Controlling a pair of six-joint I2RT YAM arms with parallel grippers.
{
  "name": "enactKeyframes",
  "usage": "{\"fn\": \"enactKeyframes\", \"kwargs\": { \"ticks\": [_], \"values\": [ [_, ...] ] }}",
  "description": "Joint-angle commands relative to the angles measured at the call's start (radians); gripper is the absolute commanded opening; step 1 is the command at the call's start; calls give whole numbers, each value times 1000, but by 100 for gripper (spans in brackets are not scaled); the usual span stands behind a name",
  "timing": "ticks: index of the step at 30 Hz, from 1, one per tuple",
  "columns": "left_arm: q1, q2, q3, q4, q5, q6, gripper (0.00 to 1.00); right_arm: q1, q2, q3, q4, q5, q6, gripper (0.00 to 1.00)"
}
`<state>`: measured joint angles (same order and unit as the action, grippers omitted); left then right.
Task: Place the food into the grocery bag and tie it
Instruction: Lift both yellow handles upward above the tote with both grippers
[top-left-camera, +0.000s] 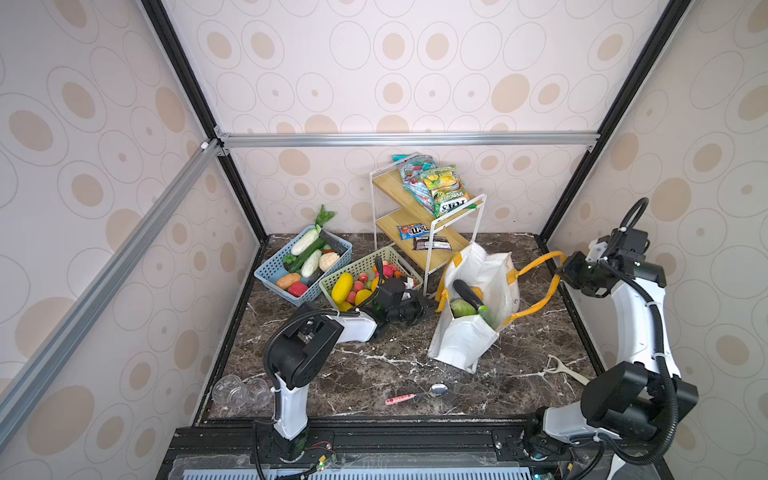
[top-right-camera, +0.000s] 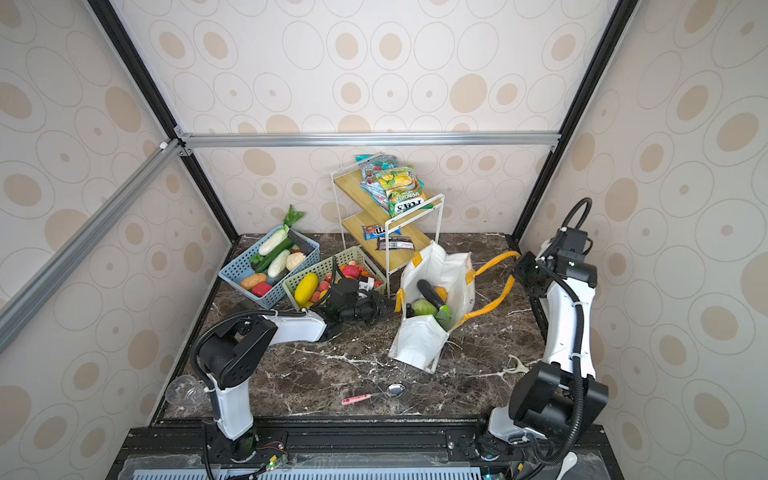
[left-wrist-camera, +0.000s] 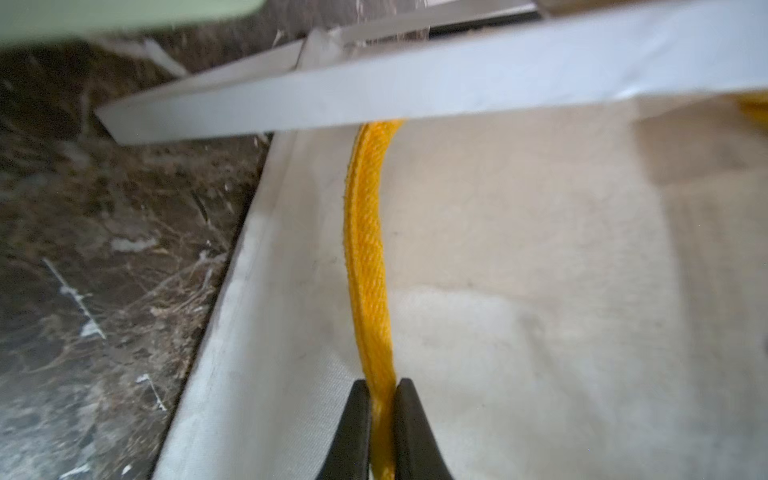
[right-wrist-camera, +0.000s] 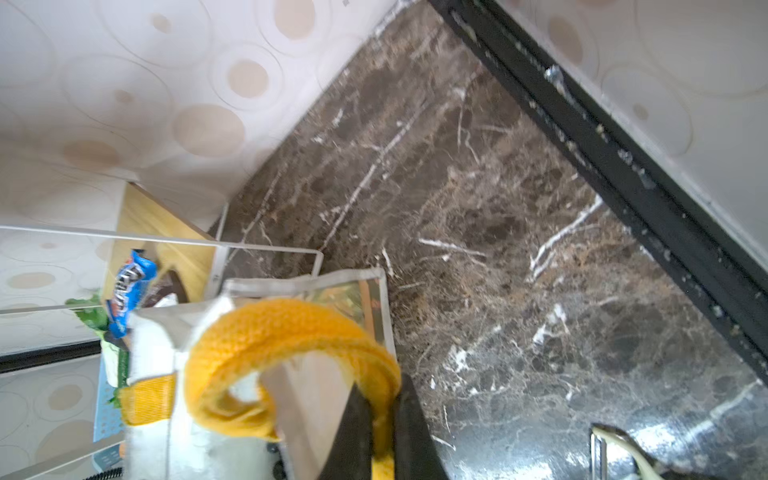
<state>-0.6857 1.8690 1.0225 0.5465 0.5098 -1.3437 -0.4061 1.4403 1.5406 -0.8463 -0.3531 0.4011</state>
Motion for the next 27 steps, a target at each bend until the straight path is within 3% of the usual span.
{"fn": "enactKeyframes", "kwargs": {
  "ticks": [1,7,14,23,27],
  "values": [
    [-4,-87,91,-189,-159,202,11,37,13,118,-77,14,-11,10],
    [-5,-169,190,-355,-329,391,10,168,13,208,-131,22,-44,12],
    [-37,-229,277,-388,-370,599,10,330,-26,170,-118,-1,-38,13],
    [-110,-276,326,-325,-441,753,10,449,-98,34,43,-73,61,14],
    [-132,-271,353,-307,-416,810,11,491,-81,-7,106,-92,70,14]
  ]
}}
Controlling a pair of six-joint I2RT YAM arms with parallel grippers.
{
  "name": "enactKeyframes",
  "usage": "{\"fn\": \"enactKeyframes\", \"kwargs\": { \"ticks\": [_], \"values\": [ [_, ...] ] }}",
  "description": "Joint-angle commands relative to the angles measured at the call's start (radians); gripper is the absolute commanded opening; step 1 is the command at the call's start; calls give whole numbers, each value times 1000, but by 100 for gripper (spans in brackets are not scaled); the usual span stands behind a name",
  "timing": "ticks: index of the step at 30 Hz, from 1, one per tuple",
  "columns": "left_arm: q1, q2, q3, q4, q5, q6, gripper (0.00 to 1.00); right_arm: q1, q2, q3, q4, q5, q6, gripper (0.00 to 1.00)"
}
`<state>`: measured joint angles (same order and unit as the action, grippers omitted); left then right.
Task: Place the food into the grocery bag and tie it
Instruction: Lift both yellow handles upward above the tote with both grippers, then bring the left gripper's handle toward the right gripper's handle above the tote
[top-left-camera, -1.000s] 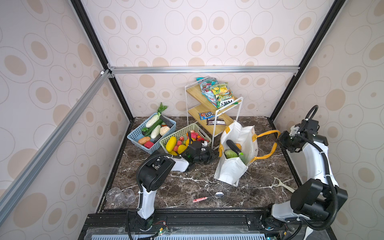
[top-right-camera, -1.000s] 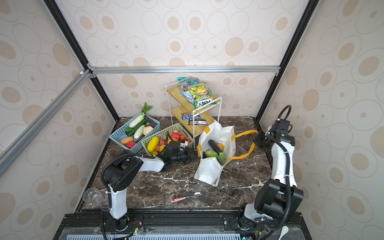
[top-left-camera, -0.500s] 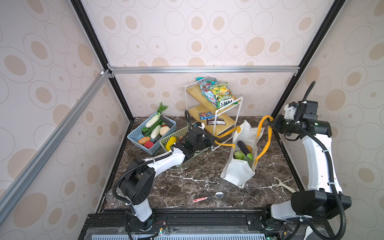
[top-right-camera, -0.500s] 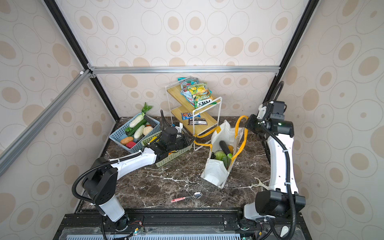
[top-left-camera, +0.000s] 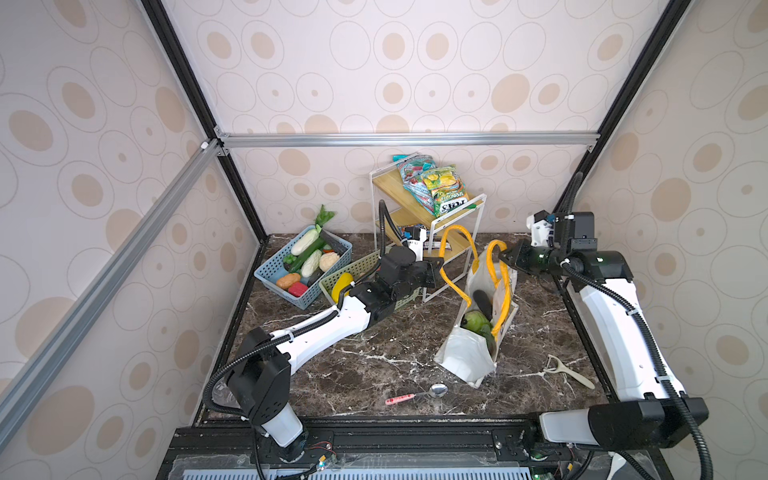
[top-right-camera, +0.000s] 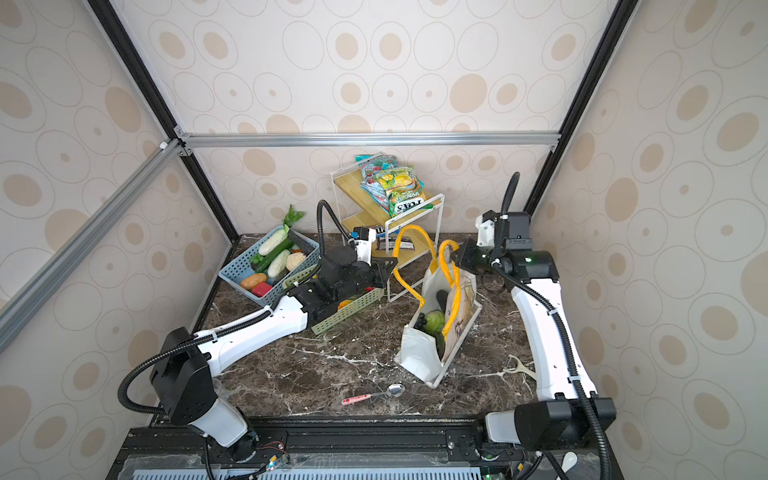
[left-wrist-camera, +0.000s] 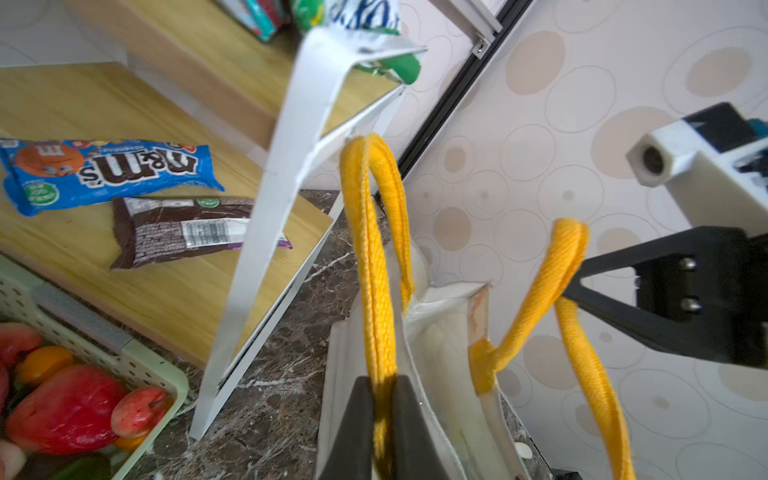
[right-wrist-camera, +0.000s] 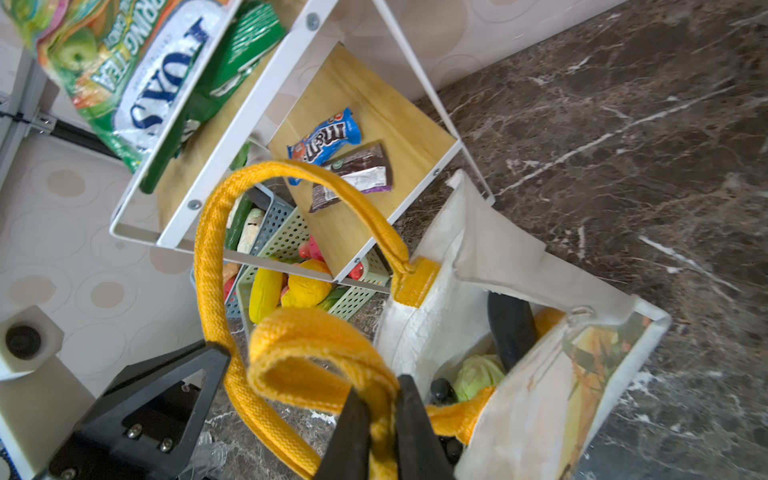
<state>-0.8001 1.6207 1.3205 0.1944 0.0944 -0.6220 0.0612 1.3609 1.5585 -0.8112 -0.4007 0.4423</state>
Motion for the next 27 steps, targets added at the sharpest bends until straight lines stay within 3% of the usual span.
{"fn": "enactKeyframes", "kwargs": {
  "ticks": [1,14,21,27],
  "values": [
    [-24,-22,57,56,10,99,11,34,5,-35,86,-47,29,14],
    [-121,11,132,111,140,247,16,66,39,-127,230,-83,85,14],
    [-133,44,176,41,164,265,32,66,-14,-167,280,-75,85,14],
    [-120,3,174,-6,48,265,54,66,-62,-214,338,-70,84,15]
  ]
}}
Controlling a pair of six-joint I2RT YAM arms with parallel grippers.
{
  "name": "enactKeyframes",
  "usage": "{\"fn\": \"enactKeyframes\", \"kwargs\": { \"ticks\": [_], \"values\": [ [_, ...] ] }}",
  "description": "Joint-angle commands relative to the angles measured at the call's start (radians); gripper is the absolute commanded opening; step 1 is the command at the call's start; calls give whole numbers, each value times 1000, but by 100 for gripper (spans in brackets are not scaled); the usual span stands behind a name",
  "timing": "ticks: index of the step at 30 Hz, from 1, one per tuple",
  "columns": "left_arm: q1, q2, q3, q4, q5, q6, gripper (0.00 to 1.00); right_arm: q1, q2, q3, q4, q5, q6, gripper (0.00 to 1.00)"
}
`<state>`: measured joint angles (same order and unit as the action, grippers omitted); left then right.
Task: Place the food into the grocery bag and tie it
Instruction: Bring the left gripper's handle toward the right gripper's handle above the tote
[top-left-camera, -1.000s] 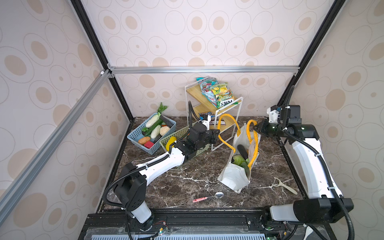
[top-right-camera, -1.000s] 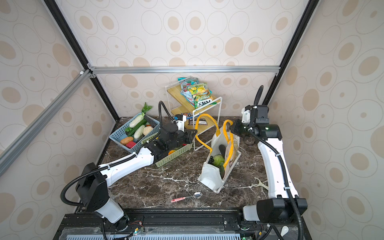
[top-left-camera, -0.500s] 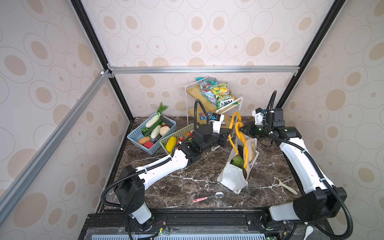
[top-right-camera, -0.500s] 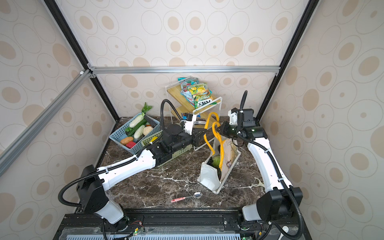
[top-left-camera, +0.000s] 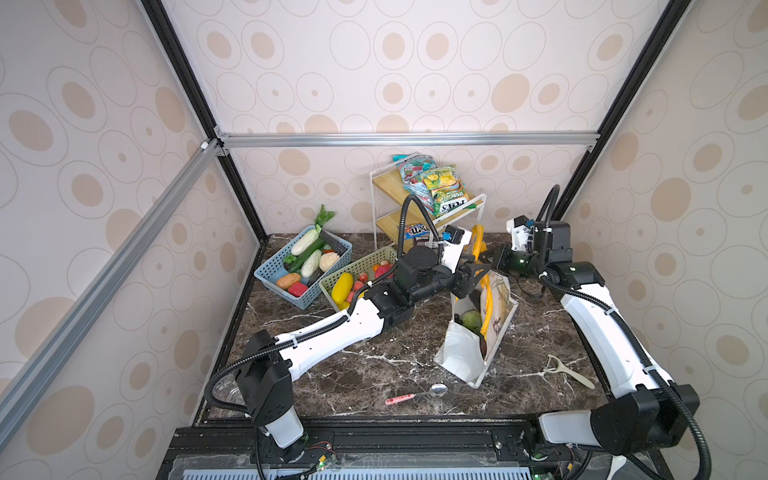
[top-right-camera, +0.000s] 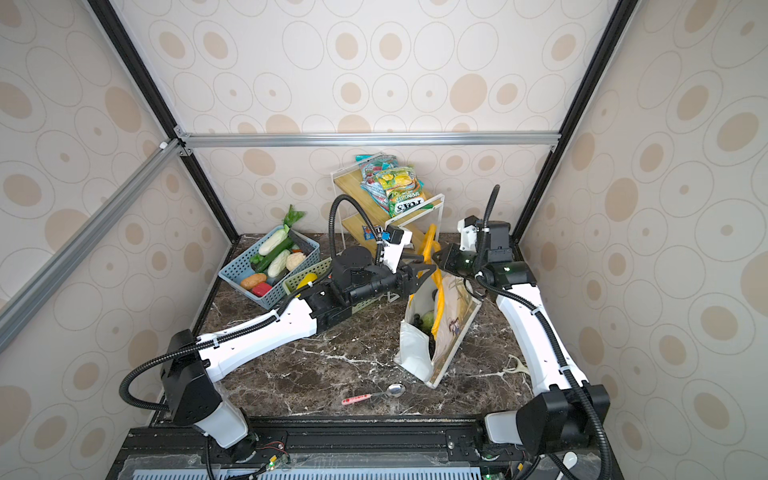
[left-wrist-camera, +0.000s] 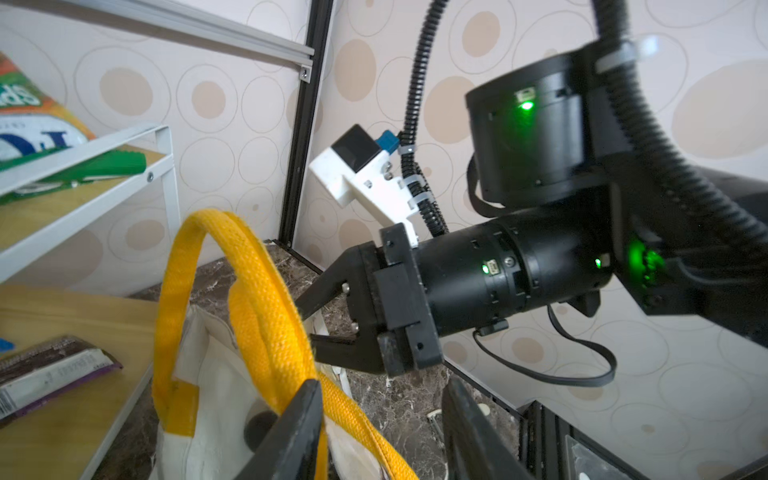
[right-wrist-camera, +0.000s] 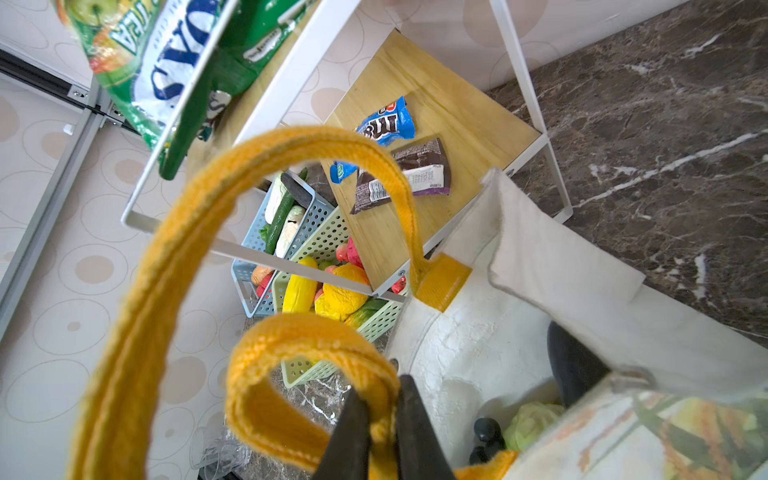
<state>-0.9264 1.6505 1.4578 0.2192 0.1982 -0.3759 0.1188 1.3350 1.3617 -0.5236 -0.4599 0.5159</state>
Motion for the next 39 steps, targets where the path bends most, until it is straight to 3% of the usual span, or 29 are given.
{"fn": "enactKeyframes", "kwargs": {
  "ticks": [1,9,14,23,31,39],
  "values": [
    [13,-34,39,-37,-59,13,56,9,-40,-25,62,-14,8,15],
    [66,-37,30,-34,5,-35,60,8,-26,-30,32,11,-18,15],
    [102,15,41,-2,128,-55,59,9,-38,-9,-43,60,-66,15],
    [96,73,82,41,220,-80,54,7,-67,15,-178,162,-92,15],
    [44,122,149,-13,334,-13,53,5,-107,8,-251,237,-93,15],
    [44,105,151,-86,278,48,53,-1,-123,7,-288,288,-100,16]
  ]
}}
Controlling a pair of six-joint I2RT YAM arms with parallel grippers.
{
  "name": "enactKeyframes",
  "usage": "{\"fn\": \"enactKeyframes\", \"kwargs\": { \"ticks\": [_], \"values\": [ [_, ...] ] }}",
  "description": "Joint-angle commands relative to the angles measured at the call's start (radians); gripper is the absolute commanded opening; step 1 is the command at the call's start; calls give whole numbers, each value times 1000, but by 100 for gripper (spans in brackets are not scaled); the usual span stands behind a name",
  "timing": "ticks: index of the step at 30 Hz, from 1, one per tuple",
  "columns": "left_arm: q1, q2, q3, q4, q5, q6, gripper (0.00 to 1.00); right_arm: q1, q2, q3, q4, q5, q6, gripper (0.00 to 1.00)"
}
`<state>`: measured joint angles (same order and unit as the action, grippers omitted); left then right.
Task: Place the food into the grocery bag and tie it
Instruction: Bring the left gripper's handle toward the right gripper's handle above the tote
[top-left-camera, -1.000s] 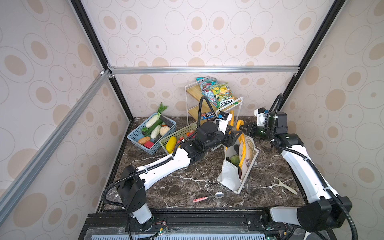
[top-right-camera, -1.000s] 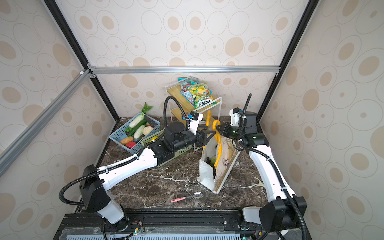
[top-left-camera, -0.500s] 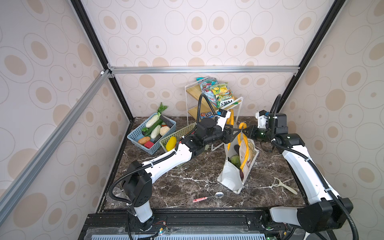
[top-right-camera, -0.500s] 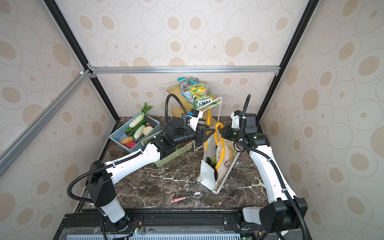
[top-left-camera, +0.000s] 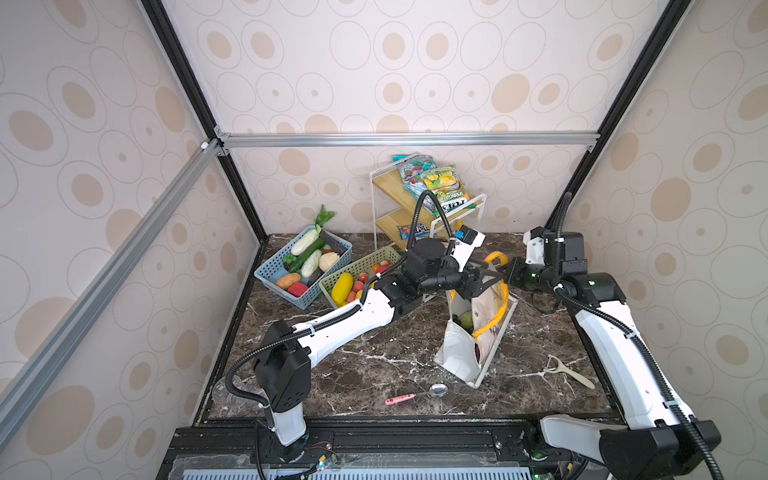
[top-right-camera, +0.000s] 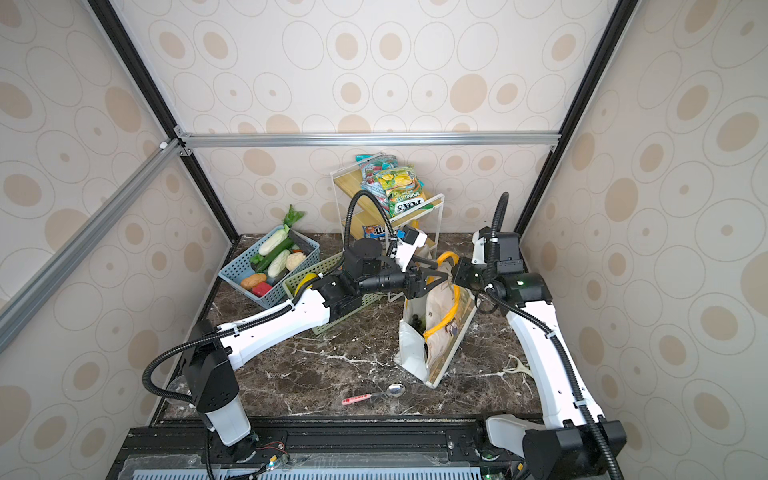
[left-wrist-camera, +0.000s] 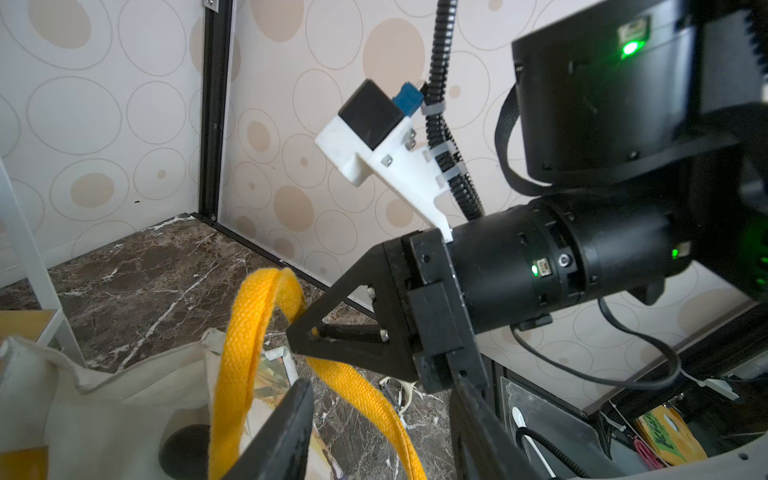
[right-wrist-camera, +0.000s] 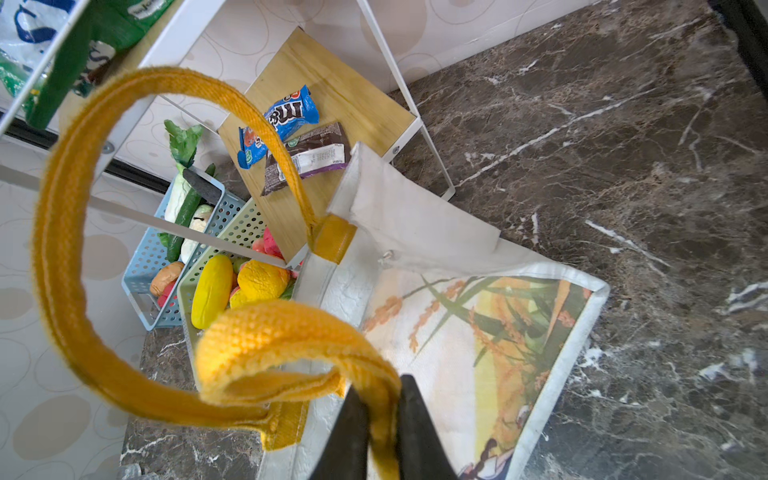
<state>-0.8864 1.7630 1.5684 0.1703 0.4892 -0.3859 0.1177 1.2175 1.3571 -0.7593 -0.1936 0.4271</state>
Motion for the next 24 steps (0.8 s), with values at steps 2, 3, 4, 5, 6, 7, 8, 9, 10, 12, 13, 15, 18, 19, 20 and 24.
{"fn": "enactKeyframes", "kwargs": {
  "ticks": [2,3,4,5,6,7,8,9,10,12,13,15,18,19,20,24],
  "values": [
    [15,-25,32,-63,-108,54,55,-1,2,16,-54,11,-9,16],
    [25,-40,26,-79,-154,42,56,-1,4,19,-56,8,-8,16],
    [34,-59,12,-89,-188,33,56,-1,6,23,-60,10,-10,15],
    [42,-80,-7,-83,-201,30,56,0,7,23,-61,14,-12,15],
    [47,-97,-29,-69,-197,31,56,-1,8,26,-64,20,-16,15],
    [53,-106,-43,-54,-178,35,56,-1,9,29,-68,24,-20,16],
    [55,-102,-43,-48,-166,38,56,0,12,34,-71,26,-23,16],
    [58,-87,-32,-54,-151,43,56,-1,15,37,-74,26,-25,16],
    [56,-65,-13,-60,-132,49,55,-1,16,41,-77,26,-25,16],
    [57,-27,21,-53,-95,46,54,-1,13,42,-81,26,-27,15],
    [57,-8,39,-50,-79,40,54,-1,8,38,-84,29,-27,16],
    [58,25,71,-48,-59,25,53,-1,-5,36,-96,42,-33,15],
    [56,56,99,-43,-38,16,53,0,-24,30,-110,58,-40,16],
    [57,65,109,-43,-29,15,53,-1,-27,30,-114,59,-42,16],
    [55,71,116,-42,-25,13,52,-2,-26,29,-118,59,-44,16],
    [33,93,144,-47,34,18,52,-1,-19,25,-120,56,-44,16]
  ]
}}
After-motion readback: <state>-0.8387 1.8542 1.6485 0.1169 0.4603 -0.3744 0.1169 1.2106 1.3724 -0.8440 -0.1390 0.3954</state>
